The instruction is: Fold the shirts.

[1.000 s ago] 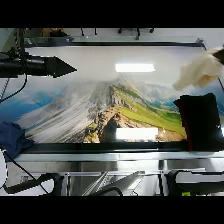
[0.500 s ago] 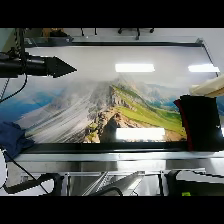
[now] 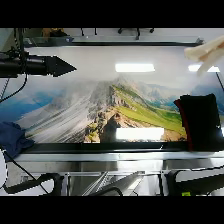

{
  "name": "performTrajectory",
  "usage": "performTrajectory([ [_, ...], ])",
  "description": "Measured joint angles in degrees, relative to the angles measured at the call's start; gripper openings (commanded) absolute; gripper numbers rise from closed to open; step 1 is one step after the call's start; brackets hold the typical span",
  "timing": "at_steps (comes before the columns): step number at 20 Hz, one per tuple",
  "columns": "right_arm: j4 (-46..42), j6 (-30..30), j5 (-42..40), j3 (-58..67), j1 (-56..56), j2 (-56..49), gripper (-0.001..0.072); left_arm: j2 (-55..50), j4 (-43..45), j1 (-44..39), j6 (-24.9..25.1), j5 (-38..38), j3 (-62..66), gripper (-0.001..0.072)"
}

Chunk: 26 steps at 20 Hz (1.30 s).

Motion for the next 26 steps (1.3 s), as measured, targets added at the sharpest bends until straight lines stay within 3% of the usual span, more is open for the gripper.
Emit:
performTrajectory([
  [3, -0.9, 3.8, -1.7, 0.0, -0.9, 1.4, 0.0032, 0.0, 0.0, 0.0, 0.0, 0.2, 0.0, 0.0016],
  [5, -4.9, 8.3, 1.7, 0.0, -2.5, 4.2, 0.0030, 0.0, 0.0, 0.0, 0.0, -0.1, 0.0, 0.0016],
  [9, -22.9, 19.0, 22.1, -1.4, -6.3, 12.5, 0.0028, 0.0, 0.2, 0.0, -0.1, -1.0, 0.0, 0.0016],
  [13, -30.5, 17.5, 31.9, -6.8, -11.0, 19.8, 0.0032, 0.0, 0.4, 0.0, 0.3, -1.8, 0.0, 0.0016],
  [17, -23.2, 12.5, 32.7, -8.9, -12.6, 19.6, 0.0032, 0.0, 0.4, 0.0, 0.6, -3.5, 0.0, 0.0016],
  [23, 2.9, 3.9, 16.5, -9.5, -11.3, 13.9, 0.0032, 0.0, 0.5, 0.0, 0.7, -3.7, 0.0, 0.0016],
  [26, 6.0, 4.3, 12.9, -9.7, -10.6, 12.8, 0.0030, 0.0, 0.4, 0.0, 0.7, -3.1, 0.0, 0.0016],
])
